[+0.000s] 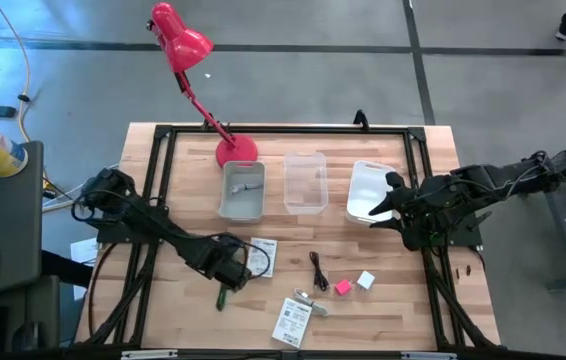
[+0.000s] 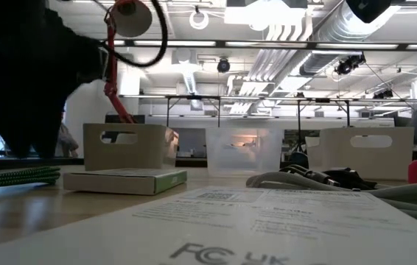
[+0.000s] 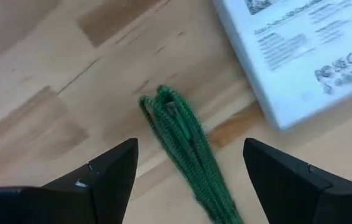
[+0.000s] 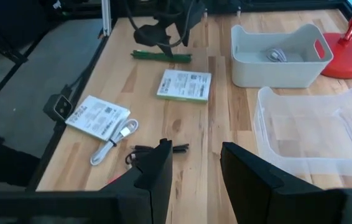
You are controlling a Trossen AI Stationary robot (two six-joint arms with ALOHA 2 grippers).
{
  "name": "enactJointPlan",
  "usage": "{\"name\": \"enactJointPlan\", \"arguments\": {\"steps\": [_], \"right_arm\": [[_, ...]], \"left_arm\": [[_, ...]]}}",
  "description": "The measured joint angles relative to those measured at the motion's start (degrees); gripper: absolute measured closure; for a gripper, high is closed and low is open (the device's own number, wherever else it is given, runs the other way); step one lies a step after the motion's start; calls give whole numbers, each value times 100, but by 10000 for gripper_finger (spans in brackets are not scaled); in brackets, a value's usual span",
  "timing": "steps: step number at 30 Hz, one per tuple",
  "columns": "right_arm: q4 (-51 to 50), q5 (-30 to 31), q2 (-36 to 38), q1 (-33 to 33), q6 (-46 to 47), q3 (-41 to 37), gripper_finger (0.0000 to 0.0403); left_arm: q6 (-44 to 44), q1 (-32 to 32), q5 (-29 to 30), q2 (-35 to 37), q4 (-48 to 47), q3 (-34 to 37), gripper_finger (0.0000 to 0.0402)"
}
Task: Pick and place items into bin
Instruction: Put the black and green charger cable into the gray bin
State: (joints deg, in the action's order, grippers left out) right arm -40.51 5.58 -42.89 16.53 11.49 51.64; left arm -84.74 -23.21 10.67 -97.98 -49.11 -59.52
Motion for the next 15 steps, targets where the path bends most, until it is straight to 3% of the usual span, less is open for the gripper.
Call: {"name": "enactJointPlan", "arguments": {"steps": [15], "right_arm": [[-117, 24, 211, 0, -2, 4, 275]], "left_arm": [[199, 82, -617, -592, 363, -13, 137]]}}
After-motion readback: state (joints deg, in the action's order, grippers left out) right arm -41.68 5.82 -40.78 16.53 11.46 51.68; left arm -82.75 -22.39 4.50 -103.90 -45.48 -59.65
